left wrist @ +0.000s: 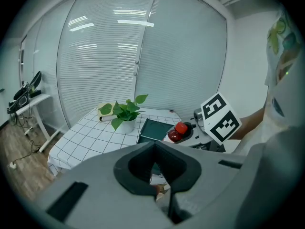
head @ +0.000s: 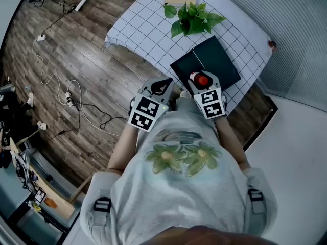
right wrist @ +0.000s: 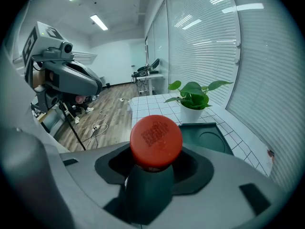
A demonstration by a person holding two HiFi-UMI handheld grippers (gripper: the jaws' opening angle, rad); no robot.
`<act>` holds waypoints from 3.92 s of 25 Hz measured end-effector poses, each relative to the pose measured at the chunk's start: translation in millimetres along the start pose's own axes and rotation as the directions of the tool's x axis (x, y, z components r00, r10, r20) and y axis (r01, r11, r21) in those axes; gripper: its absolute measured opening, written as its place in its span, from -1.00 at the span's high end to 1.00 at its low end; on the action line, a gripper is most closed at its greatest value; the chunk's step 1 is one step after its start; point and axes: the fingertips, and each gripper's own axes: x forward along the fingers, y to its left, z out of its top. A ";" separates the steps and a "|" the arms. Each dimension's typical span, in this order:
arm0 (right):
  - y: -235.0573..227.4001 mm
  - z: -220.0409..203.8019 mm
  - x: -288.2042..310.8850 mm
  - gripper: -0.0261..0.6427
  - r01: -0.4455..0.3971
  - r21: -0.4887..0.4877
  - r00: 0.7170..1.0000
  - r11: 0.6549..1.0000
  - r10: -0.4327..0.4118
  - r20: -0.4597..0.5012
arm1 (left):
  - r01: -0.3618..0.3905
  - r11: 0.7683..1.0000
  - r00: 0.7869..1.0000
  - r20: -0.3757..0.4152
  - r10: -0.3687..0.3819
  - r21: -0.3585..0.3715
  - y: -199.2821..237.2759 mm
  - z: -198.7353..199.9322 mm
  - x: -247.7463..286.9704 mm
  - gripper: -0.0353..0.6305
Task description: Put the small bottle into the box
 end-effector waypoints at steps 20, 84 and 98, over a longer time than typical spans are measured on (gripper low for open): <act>0.7 -12.8 14.4 0.27 -0.030 -0.053 0.998 0.998 0.028 -0.051 | -0.015 1.000 1.000 -0.009 0.015 -0.015 0.3 -3.0 2.2 0.88; 4.9 -42.4 58.1 0.27 -0.068 -0.113 0.988 0.991 0.051 -0.149 | -0.043 0.999 0.998 -0.045 0.042 -0.032 2.6 -13.6 6.0 0.88; 7.4 -47.6 70.8 0.27 -0.076 -0.120 0.984 0.990 0.055 -0.167 | -0.056 0.998 0.997 -0.055 0.054 -0.040 2.1 -18.6 4.8 0.88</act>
